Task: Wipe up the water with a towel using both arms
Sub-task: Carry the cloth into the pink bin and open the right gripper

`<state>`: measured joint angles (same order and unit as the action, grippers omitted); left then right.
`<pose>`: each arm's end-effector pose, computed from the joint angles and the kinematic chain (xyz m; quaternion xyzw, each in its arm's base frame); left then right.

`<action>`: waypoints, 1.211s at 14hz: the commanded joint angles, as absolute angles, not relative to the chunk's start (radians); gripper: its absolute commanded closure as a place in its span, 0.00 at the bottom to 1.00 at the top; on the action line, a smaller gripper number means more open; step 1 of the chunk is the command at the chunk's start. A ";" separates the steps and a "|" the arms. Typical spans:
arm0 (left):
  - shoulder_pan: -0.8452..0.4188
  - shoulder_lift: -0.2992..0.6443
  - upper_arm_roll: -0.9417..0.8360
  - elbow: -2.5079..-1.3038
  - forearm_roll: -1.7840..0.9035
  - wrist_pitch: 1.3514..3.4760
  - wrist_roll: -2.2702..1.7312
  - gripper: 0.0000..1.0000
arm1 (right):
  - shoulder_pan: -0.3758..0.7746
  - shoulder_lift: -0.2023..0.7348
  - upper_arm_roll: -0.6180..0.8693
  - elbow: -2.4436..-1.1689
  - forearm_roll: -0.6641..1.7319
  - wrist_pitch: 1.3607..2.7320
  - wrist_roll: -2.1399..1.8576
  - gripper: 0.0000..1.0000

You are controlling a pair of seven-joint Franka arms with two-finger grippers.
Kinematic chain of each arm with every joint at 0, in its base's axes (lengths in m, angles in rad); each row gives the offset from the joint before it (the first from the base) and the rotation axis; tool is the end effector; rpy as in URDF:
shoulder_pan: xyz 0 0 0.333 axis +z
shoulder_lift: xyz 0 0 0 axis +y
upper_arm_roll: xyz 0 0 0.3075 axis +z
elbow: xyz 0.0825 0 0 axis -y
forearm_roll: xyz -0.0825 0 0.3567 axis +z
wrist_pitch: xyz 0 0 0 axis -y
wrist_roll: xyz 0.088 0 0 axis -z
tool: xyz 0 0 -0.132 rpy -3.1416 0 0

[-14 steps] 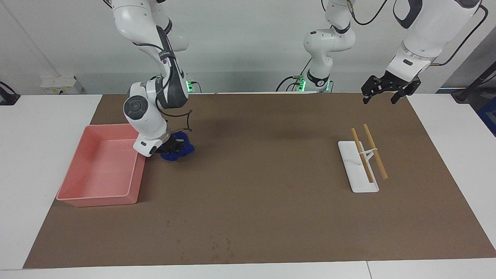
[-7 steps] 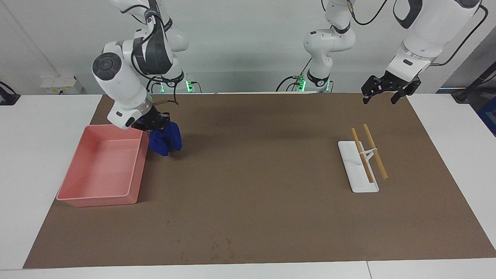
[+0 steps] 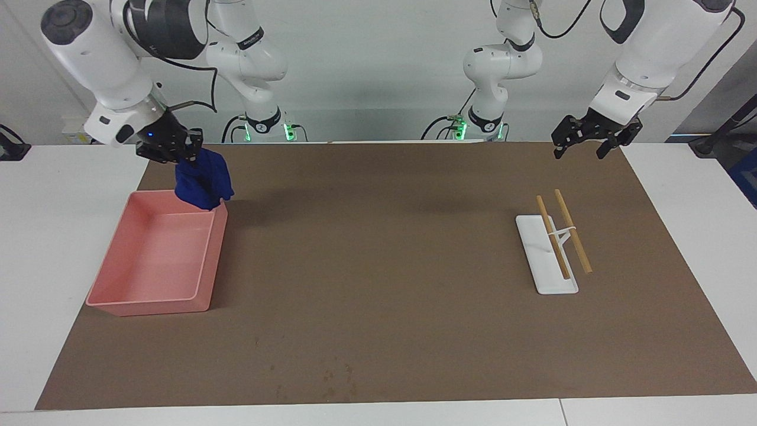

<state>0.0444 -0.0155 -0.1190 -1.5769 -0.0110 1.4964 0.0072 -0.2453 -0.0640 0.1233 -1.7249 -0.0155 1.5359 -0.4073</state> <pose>0.5113 -0.0402 0.5901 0.9986 -0.0411 -0.0327 0.0035 0.4926 -0.0609 0.5531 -0.9878 -0.1417 0.0636 0.0051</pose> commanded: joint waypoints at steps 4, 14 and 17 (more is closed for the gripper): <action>0.051 -0.038 -0.124 -1.606 0.005 1.513 0.011 0.00 | -0.313 -0.049 0.138 -1.747 -0.135 1.718 -0.645 1.00; 0.051 -0.038 -0.124 -1.606 0.005 1.513 0.011 0.00 | -0.328 -0.028 0.140 -1.973 -0.127 2.034 -0.652 0.00; 0.051 -0.038 -0.124 -1.606 0.005 1.513 0.011 0.00 | -0.324 -0.028 0.140 -1.962 -0.127 2.022 -0.647 0.00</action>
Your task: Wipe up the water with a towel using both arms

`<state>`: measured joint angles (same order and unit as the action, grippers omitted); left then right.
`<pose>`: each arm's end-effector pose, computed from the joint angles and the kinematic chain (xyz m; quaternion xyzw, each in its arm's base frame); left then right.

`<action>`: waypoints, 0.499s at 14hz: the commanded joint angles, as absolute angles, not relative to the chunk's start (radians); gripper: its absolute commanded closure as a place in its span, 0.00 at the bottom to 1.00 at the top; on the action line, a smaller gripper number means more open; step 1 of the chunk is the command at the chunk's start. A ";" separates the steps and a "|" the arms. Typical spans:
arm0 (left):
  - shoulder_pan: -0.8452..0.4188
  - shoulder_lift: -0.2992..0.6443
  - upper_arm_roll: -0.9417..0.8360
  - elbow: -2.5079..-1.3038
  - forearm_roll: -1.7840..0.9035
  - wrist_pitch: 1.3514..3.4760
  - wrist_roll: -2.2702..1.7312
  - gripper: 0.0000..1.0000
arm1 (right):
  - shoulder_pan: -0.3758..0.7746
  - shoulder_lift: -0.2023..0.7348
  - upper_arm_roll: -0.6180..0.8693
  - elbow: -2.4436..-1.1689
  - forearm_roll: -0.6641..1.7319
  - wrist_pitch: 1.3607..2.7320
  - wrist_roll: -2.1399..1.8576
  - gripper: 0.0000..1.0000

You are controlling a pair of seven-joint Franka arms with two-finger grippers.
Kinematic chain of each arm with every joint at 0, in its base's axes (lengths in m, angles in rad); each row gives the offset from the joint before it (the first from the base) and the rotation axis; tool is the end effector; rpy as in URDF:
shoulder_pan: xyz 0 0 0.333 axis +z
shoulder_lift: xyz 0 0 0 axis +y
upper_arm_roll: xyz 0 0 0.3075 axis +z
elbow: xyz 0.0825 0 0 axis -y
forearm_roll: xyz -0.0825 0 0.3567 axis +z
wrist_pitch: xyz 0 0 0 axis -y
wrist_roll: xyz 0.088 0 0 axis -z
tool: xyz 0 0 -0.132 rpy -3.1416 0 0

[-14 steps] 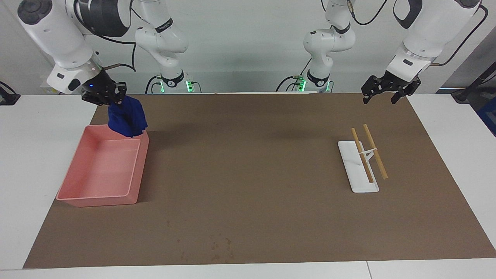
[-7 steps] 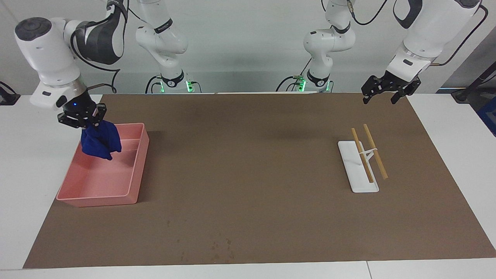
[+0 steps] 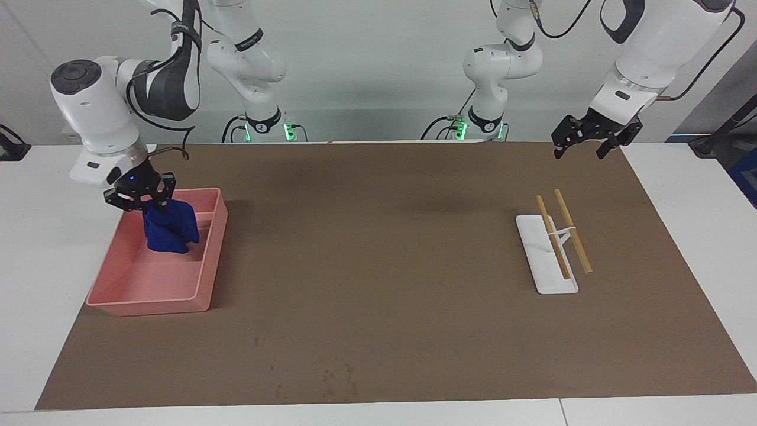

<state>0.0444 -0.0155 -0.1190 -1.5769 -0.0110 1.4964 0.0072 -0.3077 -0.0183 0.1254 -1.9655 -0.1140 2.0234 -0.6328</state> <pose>0.5113 -0.0402 0.5901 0.9986 -0.0411 -0.0327 0.0035 0.5264 -0.1060 0.4631 0.9673 0.2452 0.0137 0.0640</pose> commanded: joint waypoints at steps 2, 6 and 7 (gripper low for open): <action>0.051 -0.038 -0.124 -1.606 0.005 1.513 0.011 0.00 | -0.311 -0.034 0.143 -1.913 -0.117 1.962 -0.644 0.00; 0.051 -0.038 -0.124 -1.606 0.005 1.513 0.011 0.00 | -0.288 -0.043 0.152 -1.751 -0.062 1.766 -0.597 0.00; 0.051 -0.038 -0.124 -1.606 0.005 1.513 0.011 0.00 | -0.287 -0.051 0.152 -1.717 -0.028 1.728 -0.592 0.00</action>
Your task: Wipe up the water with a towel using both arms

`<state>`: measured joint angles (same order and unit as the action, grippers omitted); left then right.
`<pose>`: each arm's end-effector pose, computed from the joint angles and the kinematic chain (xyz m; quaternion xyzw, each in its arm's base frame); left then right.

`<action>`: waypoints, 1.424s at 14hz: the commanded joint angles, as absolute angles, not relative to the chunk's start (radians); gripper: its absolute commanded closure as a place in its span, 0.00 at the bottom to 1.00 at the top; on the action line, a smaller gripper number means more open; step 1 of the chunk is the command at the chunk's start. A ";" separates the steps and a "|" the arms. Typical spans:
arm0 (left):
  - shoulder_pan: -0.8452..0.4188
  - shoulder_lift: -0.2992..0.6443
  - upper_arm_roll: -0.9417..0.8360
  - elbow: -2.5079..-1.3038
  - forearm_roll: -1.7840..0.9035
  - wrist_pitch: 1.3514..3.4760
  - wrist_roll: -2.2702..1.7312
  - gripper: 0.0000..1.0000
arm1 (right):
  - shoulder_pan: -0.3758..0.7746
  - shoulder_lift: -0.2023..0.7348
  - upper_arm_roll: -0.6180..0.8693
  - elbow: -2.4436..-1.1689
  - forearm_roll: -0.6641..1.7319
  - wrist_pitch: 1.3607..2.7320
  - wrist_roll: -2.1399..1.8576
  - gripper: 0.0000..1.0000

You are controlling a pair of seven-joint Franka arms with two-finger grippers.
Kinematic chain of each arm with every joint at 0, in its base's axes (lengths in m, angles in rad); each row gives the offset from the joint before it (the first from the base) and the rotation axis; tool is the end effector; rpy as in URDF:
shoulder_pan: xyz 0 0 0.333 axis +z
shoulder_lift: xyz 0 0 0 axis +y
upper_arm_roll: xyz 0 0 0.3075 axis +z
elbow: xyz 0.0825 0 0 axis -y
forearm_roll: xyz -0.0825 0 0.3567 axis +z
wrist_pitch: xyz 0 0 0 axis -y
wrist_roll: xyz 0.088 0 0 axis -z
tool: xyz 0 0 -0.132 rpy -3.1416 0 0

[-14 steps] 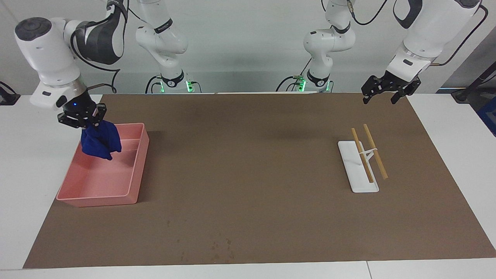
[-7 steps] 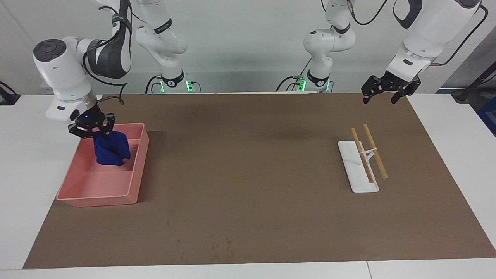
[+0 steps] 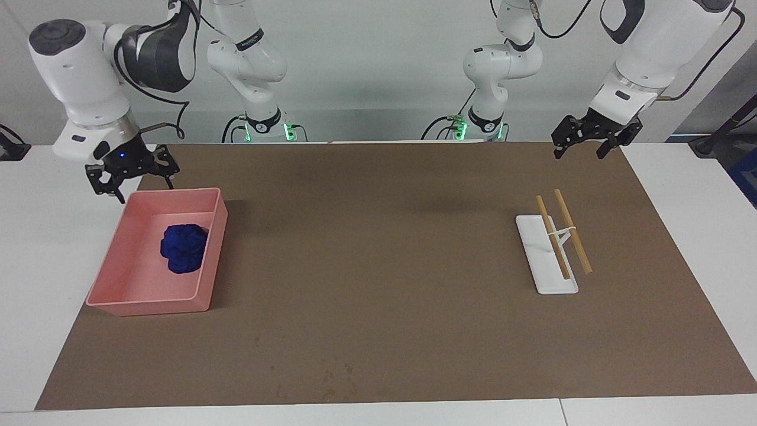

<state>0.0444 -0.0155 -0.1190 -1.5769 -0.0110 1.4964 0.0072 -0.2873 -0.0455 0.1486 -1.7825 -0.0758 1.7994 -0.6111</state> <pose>0.5113 -0.0402 0.5901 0.9986 -0.0411 -0.0327 0.0035 0.5240 -0.0801 0.5401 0.9692 0.2410 0.0139 0.0490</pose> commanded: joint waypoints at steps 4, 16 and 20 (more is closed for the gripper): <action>0.051 -0.038 -0.124 -1.606 0.005 1.513 0.011 0.00 | -0.285 -0.090 0.218 -1.655 0.009 1.585 -0.438 0.00; 0.051 -0.038 -0.124 -1.606 0.005 1.513 0.011 0.00 | -0.136 -0.100 0.117 -1.648 0.012 1.569 -0.341 0.00; 0.051 -0.038 -0.124 -1.606 0.005 1.513 0.011 0.00 | 0.009 -0.091 -0.041 -1.649 0.002 1.549 -0.324 0.00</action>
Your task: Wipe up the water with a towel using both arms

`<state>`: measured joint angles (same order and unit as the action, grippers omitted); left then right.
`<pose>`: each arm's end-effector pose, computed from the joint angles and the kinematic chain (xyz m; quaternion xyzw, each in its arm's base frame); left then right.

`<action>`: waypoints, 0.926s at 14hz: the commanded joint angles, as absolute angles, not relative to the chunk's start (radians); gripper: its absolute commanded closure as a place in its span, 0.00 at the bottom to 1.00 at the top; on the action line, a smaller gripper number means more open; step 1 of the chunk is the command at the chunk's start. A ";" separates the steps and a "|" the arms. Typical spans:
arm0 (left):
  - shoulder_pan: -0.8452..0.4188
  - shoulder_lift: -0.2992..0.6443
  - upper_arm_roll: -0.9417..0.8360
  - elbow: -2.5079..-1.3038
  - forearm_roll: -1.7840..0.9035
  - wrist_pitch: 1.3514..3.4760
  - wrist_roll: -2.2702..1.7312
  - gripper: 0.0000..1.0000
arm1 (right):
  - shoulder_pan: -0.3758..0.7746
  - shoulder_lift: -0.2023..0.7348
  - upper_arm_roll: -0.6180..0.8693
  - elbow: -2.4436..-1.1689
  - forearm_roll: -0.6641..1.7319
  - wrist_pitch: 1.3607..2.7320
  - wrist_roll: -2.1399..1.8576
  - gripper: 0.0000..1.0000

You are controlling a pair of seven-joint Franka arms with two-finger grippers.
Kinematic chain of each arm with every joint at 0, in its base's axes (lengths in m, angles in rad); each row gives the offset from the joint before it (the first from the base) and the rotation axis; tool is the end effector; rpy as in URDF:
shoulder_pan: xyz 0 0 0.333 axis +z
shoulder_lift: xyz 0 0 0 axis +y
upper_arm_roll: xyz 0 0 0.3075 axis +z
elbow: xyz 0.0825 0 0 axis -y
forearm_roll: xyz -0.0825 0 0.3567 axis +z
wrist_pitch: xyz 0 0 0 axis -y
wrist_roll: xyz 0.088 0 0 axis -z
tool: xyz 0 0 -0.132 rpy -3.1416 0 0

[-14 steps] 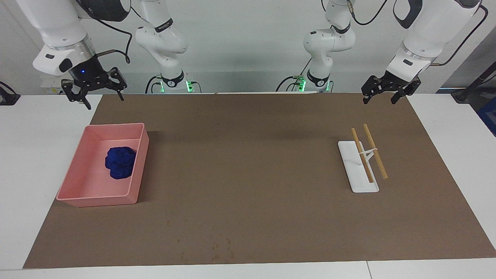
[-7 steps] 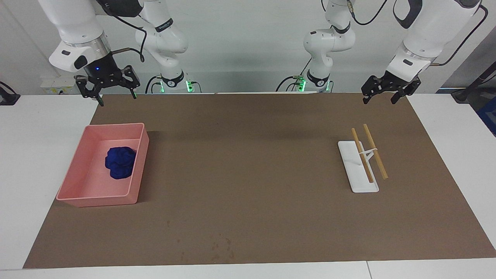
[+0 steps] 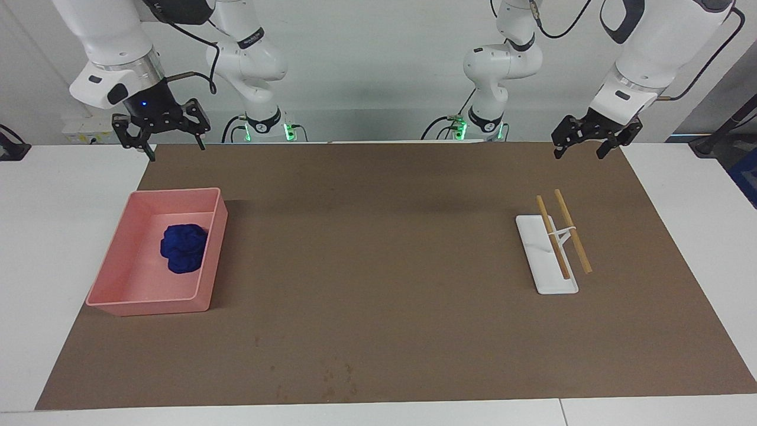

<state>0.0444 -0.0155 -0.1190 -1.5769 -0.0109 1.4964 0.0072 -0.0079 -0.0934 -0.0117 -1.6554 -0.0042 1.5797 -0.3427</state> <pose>0.5113 -0.0402 0.5901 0.9986 -0.0411 -0.0327 0.0034 0.4996 -0.0106 0.6021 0.9869 0.1609 0.0084 0.0031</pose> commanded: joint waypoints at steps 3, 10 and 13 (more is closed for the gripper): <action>0.051 -0.038 -0.124 -1.606 0.005 1.513 0.011 0.00 | 0.015 -0.069 -0.041 -1.626 -0.005 1.551 -0.319 0.00; 0.051 -0.038 -0.124 -1.606 0.005 1.513 0.011 0.00 | 0.032 -0.017 -0.048 -1.568 0.017 1.551 -0.215 0.00; 0.051 -0.038 -0.124 -1.606 0.005 1.513 0.011 0.00 | 0.034 0.002 -0.040 -1.557 0.015 1.552 -0.204 0.00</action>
<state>0.0444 -0.0155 -0.1190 -1.5769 -0.0110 1.4964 0.0072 0.0302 -0.0251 -0.0364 -1.5918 -0.0018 1.5684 -0.2236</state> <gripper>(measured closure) 0.000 0.000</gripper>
